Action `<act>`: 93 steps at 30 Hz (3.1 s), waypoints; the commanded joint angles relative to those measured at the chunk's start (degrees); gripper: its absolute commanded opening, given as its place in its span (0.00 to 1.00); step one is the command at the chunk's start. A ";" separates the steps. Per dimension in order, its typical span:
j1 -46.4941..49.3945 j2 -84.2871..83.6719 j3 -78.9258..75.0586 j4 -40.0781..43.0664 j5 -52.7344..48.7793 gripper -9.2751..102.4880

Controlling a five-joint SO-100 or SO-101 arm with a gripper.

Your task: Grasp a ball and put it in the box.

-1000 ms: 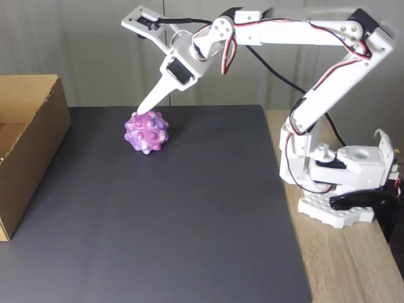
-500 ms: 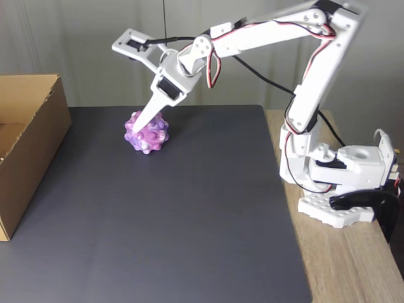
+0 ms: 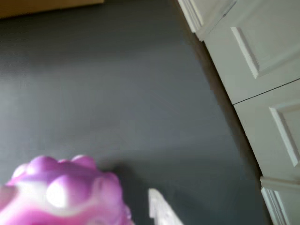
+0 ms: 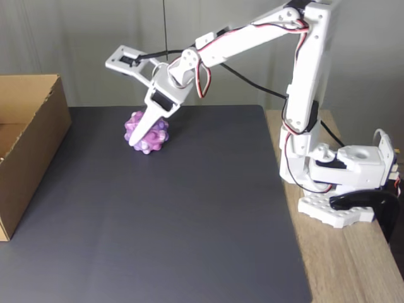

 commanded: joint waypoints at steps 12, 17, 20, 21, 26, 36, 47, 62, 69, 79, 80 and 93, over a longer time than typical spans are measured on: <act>-0.62 -3.43 -2.64 -3.60 4.57 0.50; -0.70 -3.43 -2.72 -3.69 4.92 0.42; -0.97 -2.72 -2.72 -3.69 5.19 0.36; -1.14 -2.37 -2.72 -3.43 5.54 0.32; -1.32 -1.41 -2.72 -2.81 5.45 0.27; -2.37 5.71 -4.31 0.97 4.13 0.31; -9.32 11.60 -21.88 12.48 2.02 0.30; -21.45 3.52 -42.98 4.48 1.05 0.29; -23.91 -9.05 -57.22 1.14 1.23 0.29; -23.73 -26.46 -71.89 -9.05 1.05 0.29; -23.73 -27.51 -72.07 -10.20 0.88 0.30; -23.38 -45.18 -89.03 -12.83 1.05 0.33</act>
